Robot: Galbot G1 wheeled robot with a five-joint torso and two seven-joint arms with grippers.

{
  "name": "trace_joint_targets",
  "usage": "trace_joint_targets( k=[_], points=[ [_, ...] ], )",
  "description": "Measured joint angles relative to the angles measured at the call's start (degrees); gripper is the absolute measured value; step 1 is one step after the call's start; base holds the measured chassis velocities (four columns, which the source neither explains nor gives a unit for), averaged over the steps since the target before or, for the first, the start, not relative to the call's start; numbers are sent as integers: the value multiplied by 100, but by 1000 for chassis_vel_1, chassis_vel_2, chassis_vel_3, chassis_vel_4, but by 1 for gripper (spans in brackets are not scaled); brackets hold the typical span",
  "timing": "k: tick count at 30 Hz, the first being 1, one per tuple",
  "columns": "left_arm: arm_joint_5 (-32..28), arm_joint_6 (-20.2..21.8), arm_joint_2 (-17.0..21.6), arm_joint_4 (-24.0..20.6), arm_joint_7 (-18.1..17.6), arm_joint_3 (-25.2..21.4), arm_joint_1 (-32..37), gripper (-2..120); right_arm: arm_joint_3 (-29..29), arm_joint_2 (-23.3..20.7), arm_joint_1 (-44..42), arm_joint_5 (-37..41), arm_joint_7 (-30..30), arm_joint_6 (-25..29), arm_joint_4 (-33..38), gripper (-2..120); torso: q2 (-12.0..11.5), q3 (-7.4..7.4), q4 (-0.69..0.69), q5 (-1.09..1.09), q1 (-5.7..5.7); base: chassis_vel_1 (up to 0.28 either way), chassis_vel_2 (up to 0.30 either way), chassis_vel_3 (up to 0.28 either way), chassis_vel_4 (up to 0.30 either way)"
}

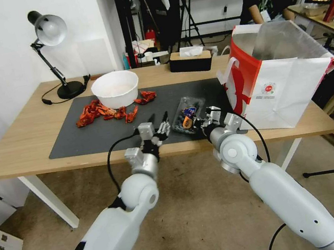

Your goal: Close the takeout container lid, then place the container into the takeout bag.

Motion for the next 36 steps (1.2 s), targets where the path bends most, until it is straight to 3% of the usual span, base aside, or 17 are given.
trace_joint_targets(
  k=[9,15,25,36],
  points=[
    [656,160,349,-514,32,-837,975,99,-8,30,47,-23,-13,6,-49,0,0,0,0,0,0,0,0,0,0],
    [958,112,406,-612,-94,-1095,1388,100,2,41,48,-32,-24,8,-53,0,0,0,0,0,1,0,0,0,0],
    [1238,-445,186,-846,-72,-1947,2453,100,23,9,39,-45,-93,29,-79,0,0,0,1,1,1,0,0,0,0],
    [1244,-971,40,-787,-4,-2088,2976,100,25,11,60,-46,-104,37,-85,0,0,0,0,0,1,0,0,0,0]
  ],
)
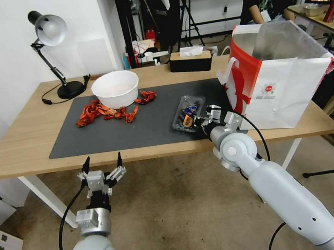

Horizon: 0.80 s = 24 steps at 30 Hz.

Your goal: Close the takeout container lid, then place the container into the takeout bag.

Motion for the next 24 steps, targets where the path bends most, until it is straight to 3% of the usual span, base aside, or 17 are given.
trace_joint_targets(
  k=[13,24],
  points=[
    [12,-20,-21,45,0,22,-41,100,153,22,94,240,43,-5,418,0,0,1,0,1,0,0,0,0,0],
    [30,-9,13,67,-19,-33,-68,100,1010,-377,733,1258,271,-259,1794,0,0,0,0,1,0,0,0,0,0]
  ],
)
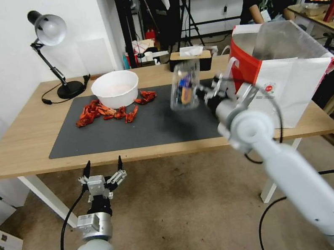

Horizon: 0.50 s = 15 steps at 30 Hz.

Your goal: Close the takeout container lid, then place the container into the takeout bag.

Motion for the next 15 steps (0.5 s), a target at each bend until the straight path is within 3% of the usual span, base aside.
trace_joint_targets(
  k=[7,10,15],
  points=[
    [0,1,15,-8,-6,-17,13,100,863,-378,495,294,318,-142,252,0,0,0,0,0,0,0,0,0,0],
    [3,-2,17,-24,-7,-19,17,100,1363,-728,584,174,436,-296,155,0,0,0,-1,1,0,0,0,0,0],
    [13,-6,19,-29,-8,-14,11,100,1628,-1015,526,0,551,-418,33,0,0,0,-1,-1,0,0,0,0,0]
  ],
)
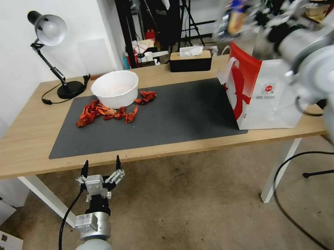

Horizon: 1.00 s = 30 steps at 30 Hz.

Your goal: Close the takeout container lid, then place the container into the takeout bag.

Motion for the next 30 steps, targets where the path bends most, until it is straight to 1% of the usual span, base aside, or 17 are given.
trace_joint_targets(
  k=[1,6,10,13,14,15,18,19,20,22,23,26,27,28,29,30],
  points=[
    [8,-2,0,-5,0,8,-3,100,76,-99,-104,-100,56,-46,-34,0,0,0,0,2,0,0,0,0,0],
    [22,-7,-2,-21,0,26,-5,100,165,-149,-385,-325,154,-91,-67,0,0,0,0,2,0,0,0,0,0],
    [29,-7,-7,-34,0,38,-12,100,232,-59,-617,-507,264,-142,-103,0,0,0,2,1,0,0,0,0,0],
    [37,-7,-10,-44,1,49,-14,100,308,28,-860,-572,378,-302,-98,0,0,0,1,1,0,0,0,0,0],
    [40,-7,-12,-46,1,51,-15,100,328,41,-927,-592,388,-335,-80,6,0,0,1,0,0,0,0,0,0],
    [40,-7,-12,-46,1,51,-15,100,328,41,-927,-592,388,-335,-80,6,0,0,1,0,0,0,0,0,0],
    [41,-7,-15,-59,2,55,-15,100,377,47,-1033,-604,384,-385,-38,18,0,0,1,0,0,0,0,0,0],
    [41,-7,-15,-59,2,55,-15,100,377,47,-1033,-604,384,-385,-38,18,0,0,1,0,0,0,0,0,0],
    [41,-7,-14,-60,2,56,-15,100,386,42,-1046,-604,381,-392,-30,24,0,0,1,0,0,0,0,0,0],
    [41,-7,-12,-67,3,56,-15,100,411,23,-1072,-601,381,-411,-5,32,0,0,1,0,0,0,0,0,0],
    [41,-7,-12,-67,3,56,-15,100,411,23,-1072,-601,381,-411,-5,32,0,0,1,0,0,0,0,0,0],
    [40,-5,-6,-80,3,53,-11,100,443,5,-1088,-595,382,-436,31,46,0,0,1,0,0,0,0,0,0],
    [40,-5,-6,-80,3,53,-11,100,443,5,-1088,-595,382,-436,31,46,0,0,1,0,0,0,0,0,0],
    [39,-5,1,-83,3,50,-5,100,467,-2,-1083,-595,371,-432,46,52,0,0,1,0,0,0,0,0,0],
    [37,-5,7,-85,3,45,-4,100,481,-10,-1066,-595,253,-321,47,59,0,0,1,0,0,0,0,0,0],
    [37,-5,7,-85,3,45,-4,100,481,-10,-1066,-595,253,-321,47,59,0,0,1,0,0,0,0,0,0]
  ],
)
